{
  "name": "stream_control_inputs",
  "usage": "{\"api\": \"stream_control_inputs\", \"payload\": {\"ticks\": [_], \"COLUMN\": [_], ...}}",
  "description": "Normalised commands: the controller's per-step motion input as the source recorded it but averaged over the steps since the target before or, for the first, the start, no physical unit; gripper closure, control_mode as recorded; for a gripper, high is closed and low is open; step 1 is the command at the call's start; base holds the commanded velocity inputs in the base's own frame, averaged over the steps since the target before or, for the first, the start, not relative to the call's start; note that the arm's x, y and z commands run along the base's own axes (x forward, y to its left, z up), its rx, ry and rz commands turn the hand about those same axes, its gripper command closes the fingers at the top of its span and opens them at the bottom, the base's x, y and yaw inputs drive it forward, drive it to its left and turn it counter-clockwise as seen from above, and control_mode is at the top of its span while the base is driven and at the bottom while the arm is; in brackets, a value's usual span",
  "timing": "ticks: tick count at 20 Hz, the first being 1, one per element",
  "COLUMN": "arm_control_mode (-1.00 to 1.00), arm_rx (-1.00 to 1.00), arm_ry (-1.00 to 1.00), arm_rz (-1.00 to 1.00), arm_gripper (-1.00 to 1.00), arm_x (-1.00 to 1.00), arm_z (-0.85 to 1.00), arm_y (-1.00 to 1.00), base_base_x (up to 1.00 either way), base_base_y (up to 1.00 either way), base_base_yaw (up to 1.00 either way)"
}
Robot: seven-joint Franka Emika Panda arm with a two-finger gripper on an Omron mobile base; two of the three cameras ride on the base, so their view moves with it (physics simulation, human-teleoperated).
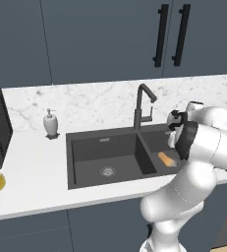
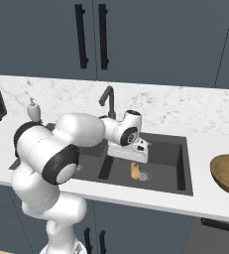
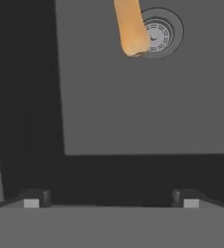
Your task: Pick the squash from the sink and place it in the bowl. Then pick the bowl and place it in the microwave. Then close the microwave door and press the start button.
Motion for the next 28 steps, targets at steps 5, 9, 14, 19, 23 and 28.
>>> {"api": "stream_control_inputs", "payload": {"ticks": [5,9,14,19,23,28], "arm_control_mode": [-1.0,-1.0,-1.0,-1.0,-1.0,-1.0], "arm_rx": [0.06,0.06,0.03,0.0,0.0,0.0], "arm_ry": [0.0,0.0,0.0,0.0,0.0,0.0], "arm_rz": [0.0,0.0,0.03,0.03,0.0,0.0], "arm_gripper": [-1.0,-1.0,-1.0,-1.0,-1.0,-1.0], "arm_x": [0.68,0.66,0.65,0.56,0.53,0.45], "arm_z": [-0.66,-0.53,-0.52,-0.49,-0.49,-0.58], "arm_y": [-0.04,-0.03,-0.12,-0.15,-0.03,0.0], "base_base_x": [0.0,0.0,0.0,0.0,0.0,0.0], "base_base_y": [0.0,0.0,0.0,0.0,0.0,0.0], "base_base_yaw": [0.0,0.0,0.0,0.0,0.0,0.0]}}
